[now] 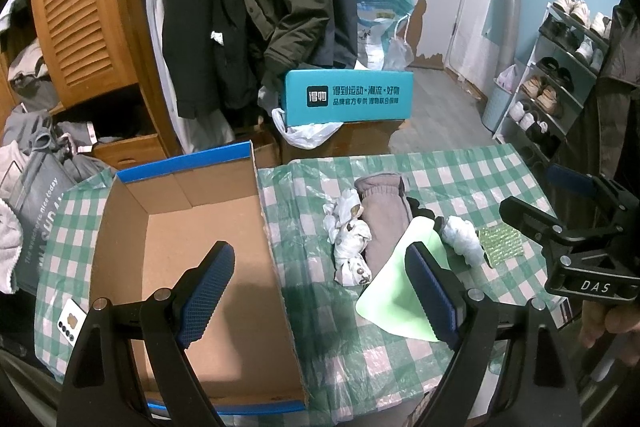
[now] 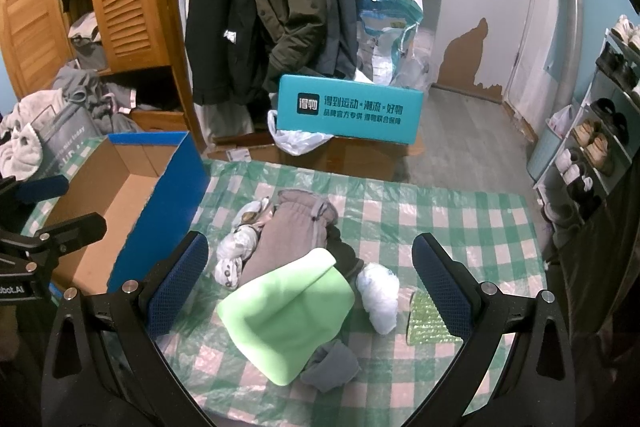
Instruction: Organize soft objects
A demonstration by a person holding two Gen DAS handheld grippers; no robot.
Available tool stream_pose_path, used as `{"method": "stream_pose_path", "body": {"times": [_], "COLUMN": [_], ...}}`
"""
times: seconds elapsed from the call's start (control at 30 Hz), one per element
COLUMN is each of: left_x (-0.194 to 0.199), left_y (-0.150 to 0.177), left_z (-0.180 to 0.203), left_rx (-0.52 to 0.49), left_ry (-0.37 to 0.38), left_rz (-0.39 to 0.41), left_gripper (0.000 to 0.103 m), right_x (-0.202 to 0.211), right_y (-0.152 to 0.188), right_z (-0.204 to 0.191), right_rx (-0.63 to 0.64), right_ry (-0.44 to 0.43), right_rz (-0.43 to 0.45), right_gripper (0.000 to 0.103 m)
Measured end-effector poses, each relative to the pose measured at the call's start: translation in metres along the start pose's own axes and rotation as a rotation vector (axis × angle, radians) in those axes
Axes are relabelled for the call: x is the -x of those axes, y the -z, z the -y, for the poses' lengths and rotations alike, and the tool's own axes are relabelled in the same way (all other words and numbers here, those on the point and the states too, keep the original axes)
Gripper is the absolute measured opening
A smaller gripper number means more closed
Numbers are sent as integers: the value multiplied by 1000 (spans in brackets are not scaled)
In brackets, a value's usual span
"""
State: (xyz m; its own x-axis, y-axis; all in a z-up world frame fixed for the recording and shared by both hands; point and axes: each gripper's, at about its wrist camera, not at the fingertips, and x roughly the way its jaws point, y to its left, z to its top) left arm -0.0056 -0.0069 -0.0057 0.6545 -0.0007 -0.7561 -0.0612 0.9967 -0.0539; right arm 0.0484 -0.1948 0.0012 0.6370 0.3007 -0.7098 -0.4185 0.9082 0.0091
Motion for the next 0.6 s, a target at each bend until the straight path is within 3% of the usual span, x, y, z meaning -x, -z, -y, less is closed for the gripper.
{"method": "stream_pose_path", "body": {"times": [0.6], "left_x": [-1], "left_y": [0], "left_z": [0], "left_rx": [0], "left_ry": [1], "left_rz": [-4], "left_gripper": [88], "right_x": [0], "right_y": [0], "right_z": [1], "right_rx": [-3], "right_ry": [-3], "right_rz": [-2], "right_gripper": [101]}}
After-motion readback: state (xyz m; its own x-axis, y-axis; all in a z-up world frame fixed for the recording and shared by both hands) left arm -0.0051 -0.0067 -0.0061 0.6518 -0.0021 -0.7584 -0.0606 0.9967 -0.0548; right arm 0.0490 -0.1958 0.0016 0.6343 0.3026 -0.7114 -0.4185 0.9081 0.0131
